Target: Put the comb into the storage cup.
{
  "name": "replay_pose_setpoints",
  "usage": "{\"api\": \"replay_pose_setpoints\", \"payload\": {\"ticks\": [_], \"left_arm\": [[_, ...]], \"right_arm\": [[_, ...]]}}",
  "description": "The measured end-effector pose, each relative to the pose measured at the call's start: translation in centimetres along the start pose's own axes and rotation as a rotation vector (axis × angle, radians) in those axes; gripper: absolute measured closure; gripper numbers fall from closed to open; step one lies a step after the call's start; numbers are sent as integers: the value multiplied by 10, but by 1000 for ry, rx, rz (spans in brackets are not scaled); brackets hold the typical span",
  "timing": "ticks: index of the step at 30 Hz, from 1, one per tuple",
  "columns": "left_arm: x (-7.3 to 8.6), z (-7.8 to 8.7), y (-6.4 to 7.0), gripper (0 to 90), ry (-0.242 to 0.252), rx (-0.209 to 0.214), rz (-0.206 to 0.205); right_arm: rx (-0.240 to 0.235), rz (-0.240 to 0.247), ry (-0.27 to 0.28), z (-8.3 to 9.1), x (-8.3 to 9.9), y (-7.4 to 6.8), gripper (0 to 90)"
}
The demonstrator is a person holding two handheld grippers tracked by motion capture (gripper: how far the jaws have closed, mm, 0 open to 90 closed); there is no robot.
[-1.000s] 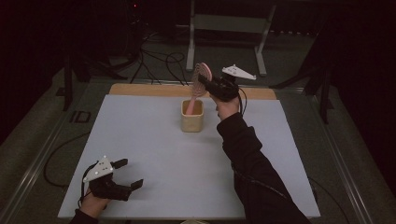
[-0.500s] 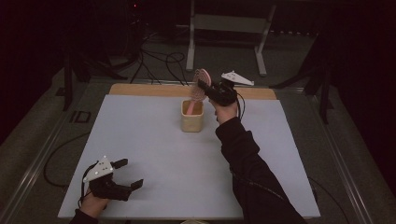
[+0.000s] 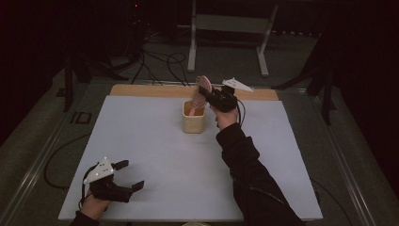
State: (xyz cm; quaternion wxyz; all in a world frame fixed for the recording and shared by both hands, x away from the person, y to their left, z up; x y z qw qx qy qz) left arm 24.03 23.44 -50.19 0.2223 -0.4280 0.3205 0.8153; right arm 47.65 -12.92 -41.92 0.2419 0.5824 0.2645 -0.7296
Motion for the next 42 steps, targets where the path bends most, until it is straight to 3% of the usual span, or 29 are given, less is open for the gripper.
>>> {"api": "replay_pose_setpoints", "payload": {"ticks": [15, 23, 28, 30, 33, 42], "left_arm": [[0, -1, 1, 3, -6, 3, -1], [0, -2, 1, 3, -8, 5, -1], [0, -2, 1, 3, -8, 5, -1], [0, -1, 0, 3, -7, 6, -1], [0, -1, 0, 3, -7, 5, -2], [0, -1, 1, 3, -8, 1, -6]], "right_arm": [[-8, -28, -21, 2, 8, 10, 646], [5, -18, -40, 5, 10, 14, 619], [4, -6, -57, 5, 9, 15, 379], [6, -1, -61, 6, 8, 14, 349], [3, 9, -77, 8, 6, 14, 232], [-4, 18, -115, 17, 4, 18, 129]]}}
Point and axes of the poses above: each handheld gripper's, and its own axes: z roughly backward along the jaws, x roughly out of its underside, y roughly to its right, the point moved 1 cm from there along -z, roughly forward along the jaws, and after that the axes turned 11 degrees about z, right-handed, at the moved point
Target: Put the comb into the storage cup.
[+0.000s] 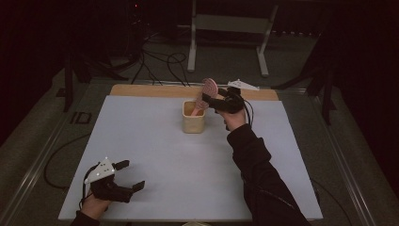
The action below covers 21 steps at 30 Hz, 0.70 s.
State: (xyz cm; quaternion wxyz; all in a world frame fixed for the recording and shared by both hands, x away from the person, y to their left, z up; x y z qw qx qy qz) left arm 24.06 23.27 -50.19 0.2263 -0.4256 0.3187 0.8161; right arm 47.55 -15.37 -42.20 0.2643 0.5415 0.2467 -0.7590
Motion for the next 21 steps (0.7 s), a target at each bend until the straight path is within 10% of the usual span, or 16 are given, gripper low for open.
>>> {"api": "replay_pose_setpoints", "payload": {"ticks": [21], "left_arm": [[0, 3, 0, 3, 17, -12, 9]], "right_arm": [[-11, 95, -59, 19, -3, 3, 109]]}}
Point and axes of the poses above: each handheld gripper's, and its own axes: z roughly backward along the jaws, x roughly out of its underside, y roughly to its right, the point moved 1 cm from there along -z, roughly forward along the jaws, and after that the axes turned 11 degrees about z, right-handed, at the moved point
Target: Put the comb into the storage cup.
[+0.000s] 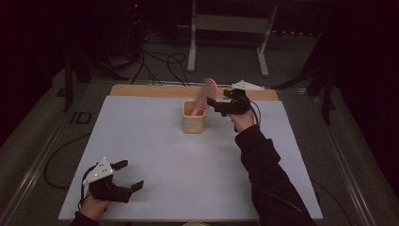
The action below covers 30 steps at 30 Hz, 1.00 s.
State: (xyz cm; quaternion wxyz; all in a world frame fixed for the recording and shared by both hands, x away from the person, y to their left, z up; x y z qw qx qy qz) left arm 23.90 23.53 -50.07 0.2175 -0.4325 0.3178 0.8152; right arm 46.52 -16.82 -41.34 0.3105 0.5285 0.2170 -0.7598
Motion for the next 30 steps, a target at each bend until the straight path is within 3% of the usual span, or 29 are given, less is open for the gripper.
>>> {"api": "replay_pose_setpoints", "payload": {"ticks": [10, 30], "left_arm": [[0, 0, 0, 2, -1, 1, 4], [1, 2, 1, 3, 2, -4, -6]], "right_arm": [[-5, 20, -12, 13, 0, -1, 129], [-29, 50, -34, 51, 19, -11, 109]]}}
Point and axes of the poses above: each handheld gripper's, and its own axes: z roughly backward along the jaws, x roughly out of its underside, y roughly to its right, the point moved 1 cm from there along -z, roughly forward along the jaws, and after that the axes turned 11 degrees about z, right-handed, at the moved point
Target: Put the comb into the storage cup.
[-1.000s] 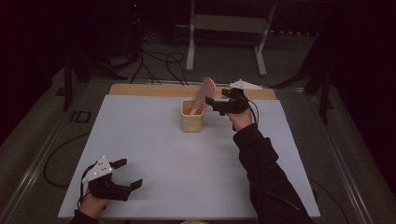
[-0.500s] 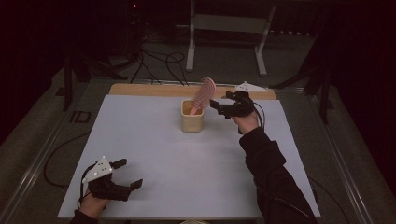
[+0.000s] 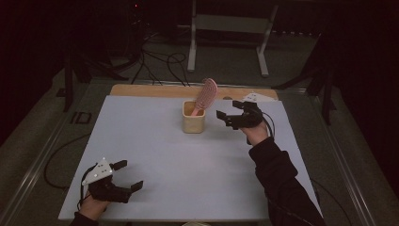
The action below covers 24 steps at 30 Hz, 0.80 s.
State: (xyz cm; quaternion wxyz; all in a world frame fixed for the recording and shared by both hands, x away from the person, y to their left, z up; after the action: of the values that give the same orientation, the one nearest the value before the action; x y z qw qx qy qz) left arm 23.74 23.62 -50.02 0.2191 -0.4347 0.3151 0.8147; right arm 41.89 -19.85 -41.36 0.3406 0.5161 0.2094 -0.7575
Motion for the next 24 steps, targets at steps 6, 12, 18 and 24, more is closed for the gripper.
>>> {"api": "replay_pose_setpoints", "payload": {"ticks": [6, 12, 18, 24], "left_arm": [[0, 1, 1, 3, 1, -2, -6], [0, 1, 1, 2, 4, 0, -7], [0, 1, 1, 2, 4, 3, -6], [0, 2, 1, 2, 8, 2, -3]], "right_arm": [[-10, 6, -1, 12, 10, -7, 109], [-16, 11, -9, 19, 27, -16, 109], [-25, 1, -2, 25, 41, -25, 110], [-33, -1, -4, 29, 57, -34, 110]]}}
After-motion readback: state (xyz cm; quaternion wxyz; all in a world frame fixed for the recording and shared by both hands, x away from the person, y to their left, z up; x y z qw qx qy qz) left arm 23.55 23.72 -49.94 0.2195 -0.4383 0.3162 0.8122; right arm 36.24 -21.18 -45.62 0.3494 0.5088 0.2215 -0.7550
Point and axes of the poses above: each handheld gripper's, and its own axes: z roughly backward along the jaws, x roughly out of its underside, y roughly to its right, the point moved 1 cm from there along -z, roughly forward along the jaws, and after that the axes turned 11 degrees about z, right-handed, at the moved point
